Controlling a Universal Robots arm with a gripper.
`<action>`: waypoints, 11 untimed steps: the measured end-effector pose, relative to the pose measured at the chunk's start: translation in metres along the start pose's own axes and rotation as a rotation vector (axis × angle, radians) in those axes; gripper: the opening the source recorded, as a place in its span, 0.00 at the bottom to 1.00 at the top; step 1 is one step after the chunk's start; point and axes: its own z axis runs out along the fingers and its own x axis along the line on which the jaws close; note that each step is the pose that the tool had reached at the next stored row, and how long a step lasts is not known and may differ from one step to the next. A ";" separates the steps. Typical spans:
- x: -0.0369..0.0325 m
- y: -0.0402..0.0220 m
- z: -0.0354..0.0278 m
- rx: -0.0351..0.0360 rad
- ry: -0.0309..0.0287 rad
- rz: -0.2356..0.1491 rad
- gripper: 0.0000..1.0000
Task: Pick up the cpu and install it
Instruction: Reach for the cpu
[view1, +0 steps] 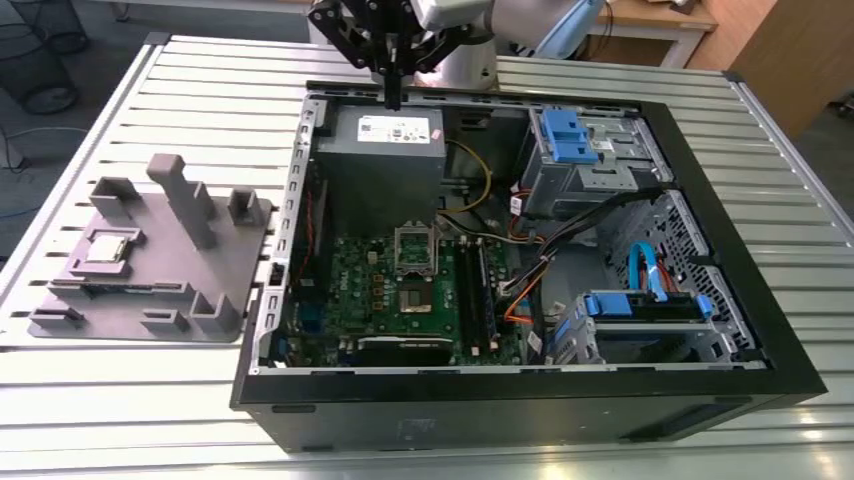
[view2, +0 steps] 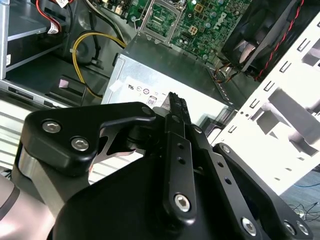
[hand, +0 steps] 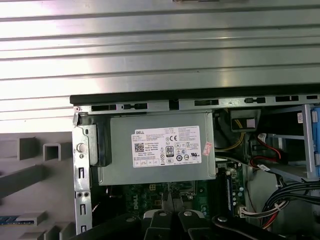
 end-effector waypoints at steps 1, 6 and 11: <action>0.0013 -0.0001 0.0000 0.0000 -0.0001 0.000 0.11; 0.0022 -0.0002 -0.0001 0.0000 -0.0001 0.000 0.11; 0.0034 -0.0002 -0.0001 0.0000 -0.0001 0.000 0.11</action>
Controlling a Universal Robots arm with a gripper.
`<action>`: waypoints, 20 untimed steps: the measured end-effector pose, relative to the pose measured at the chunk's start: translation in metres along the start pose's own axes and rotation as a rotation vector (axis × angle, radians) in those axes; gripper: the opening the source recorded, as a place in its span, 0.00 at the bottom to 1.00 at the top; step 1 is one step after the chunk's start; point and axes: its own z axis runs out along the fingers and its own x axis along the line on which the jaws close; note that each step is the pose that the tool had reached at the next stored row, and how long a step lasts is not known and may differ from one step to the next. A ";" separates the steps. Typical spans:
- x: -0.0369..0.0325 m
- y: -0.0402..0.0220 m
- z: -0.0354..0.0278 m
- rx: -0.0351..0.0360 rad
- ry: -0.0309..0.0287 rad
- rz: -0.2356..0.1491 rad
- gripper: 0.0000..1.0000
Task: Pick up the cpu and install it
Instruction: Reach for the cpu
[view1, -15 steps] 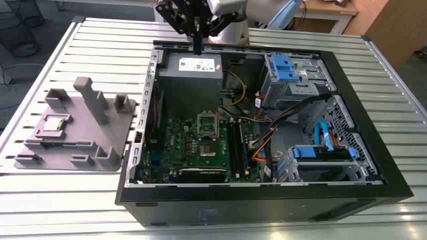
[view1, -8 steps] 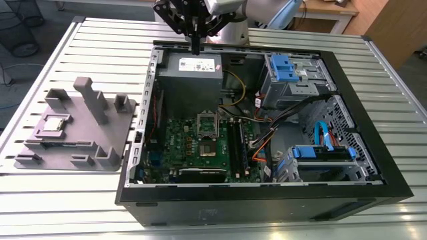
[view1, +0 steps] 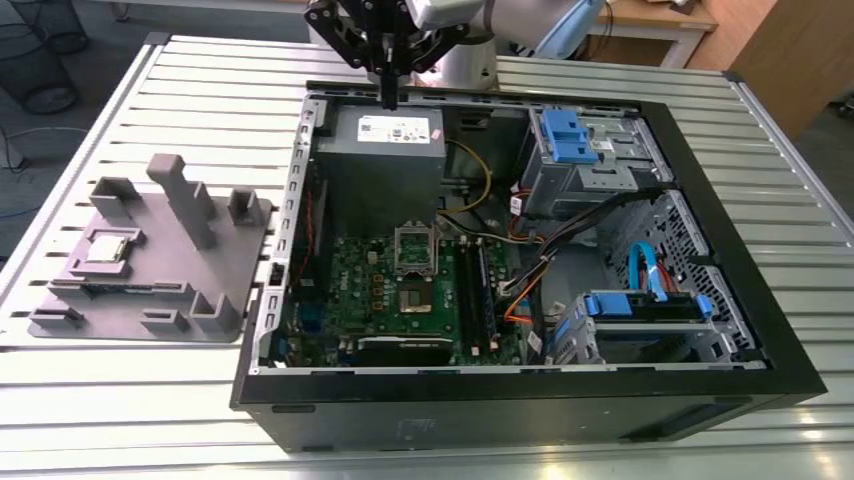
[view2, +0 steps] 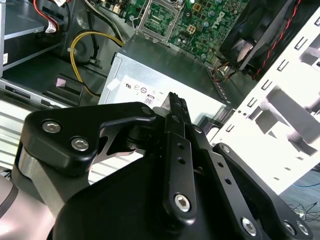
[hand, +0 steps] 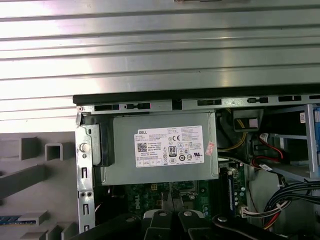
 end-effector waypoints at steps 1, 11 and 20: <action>0.0002 0.0000 0.0000 0.0000 0.0000 0.000 0.11; 0.0032 -0.0002 -0.0001 -0.0001 0.0000 0.000 0.11; 0.0118 -0.0009 -0.0002 -0.0001 0.0000 0.000 0.11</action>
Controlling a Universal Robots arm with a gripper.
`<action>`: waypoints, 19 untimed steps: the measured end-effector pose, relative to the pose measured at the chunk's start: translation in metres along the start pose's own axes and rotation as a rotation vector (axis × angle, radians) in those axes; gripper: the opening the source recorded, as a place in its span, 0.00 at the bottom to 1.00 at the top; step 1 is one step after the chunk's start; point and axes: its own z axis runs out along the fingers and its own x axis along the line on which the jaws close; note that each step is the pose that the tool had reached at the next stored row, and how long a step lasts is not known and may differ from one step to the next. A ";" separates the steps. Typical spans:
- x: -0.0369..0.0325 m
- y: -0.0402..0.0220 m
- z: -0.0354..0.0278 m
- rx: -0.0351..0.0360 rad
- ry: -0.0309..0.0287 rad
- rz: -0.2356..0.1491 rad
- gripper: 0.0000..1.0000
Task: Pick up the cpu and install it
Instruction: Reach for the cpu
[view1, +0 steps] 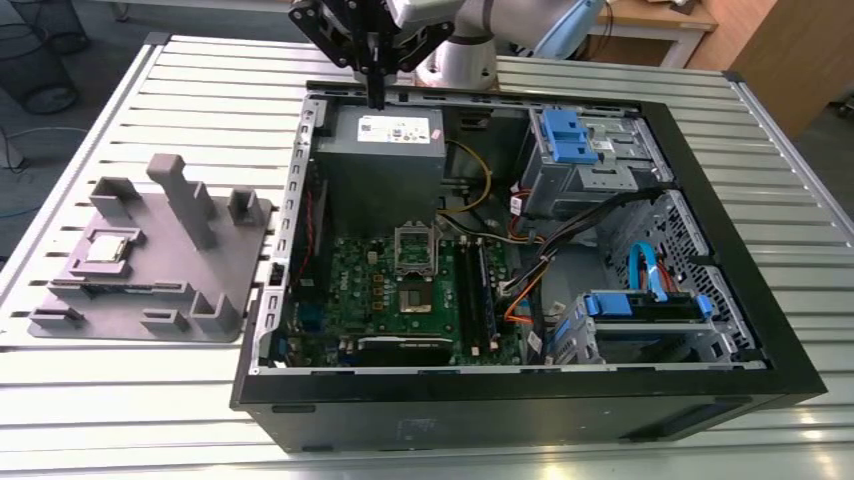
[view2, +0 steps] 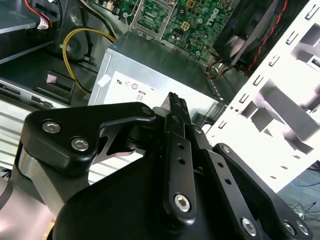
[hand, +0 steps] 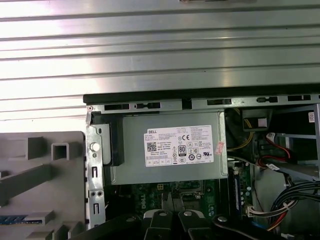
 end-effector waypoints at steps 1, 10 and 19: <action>0.0013 -0.0001 0.0000 0.0001 0.0001 0.000 0.11; 0.0062 -0.0005 -0.0001 0.0000 0.0000 0.000 0.11; 0.0072 -0.0006 -0.0001 0.0000 -0.0001 0.000 0.11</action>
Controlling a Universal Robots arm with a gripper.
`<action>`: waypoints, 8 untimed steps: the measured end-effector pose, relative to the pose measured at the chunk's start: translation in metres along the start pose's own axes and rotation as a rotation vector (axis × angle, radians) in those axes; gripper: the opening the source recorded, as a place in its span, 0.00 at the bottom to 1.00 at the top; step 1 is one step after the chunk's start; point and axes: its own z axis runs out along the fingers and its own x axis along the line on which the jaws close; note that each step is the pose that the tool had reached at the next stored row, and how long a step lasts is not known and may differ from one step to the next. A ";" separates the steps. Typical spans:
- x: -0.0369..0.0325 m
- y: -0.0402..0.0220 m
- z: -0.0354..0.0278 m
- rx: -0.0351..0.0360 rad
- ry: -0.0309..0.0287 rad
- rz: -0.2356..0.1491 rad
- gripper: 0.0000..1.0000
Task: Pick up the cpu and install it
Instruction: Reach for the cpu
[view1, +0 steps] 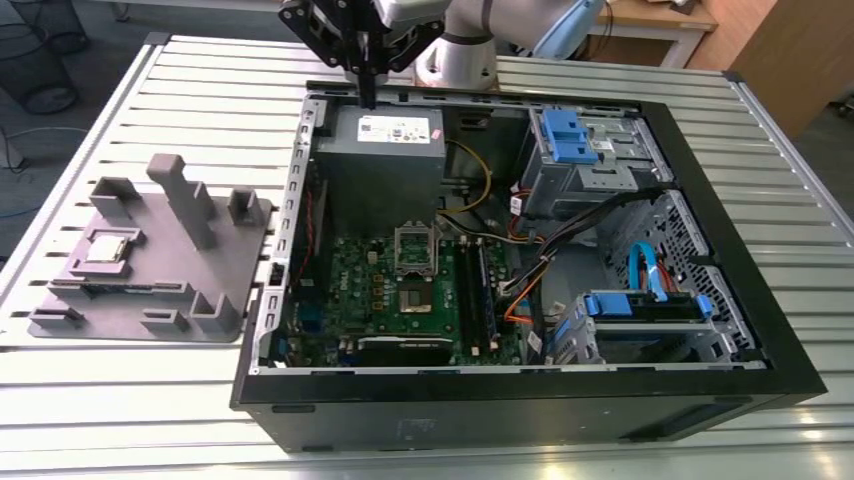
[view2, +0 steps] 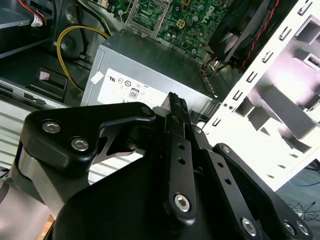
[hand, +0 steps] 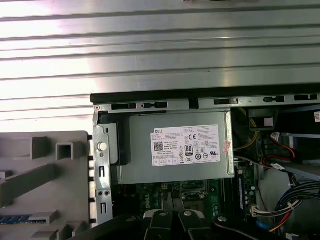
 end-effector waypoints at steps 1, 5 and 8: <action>0.0007 -0.0001 0.0000 0.0000 0.0000 0.000 0.11; 0.0081 -0.0006 0.0000 0.0000 0.0001 0.000 0.11; 0.0153 -0.0012 0.0000 0.0000 0.0000 0.000 0.11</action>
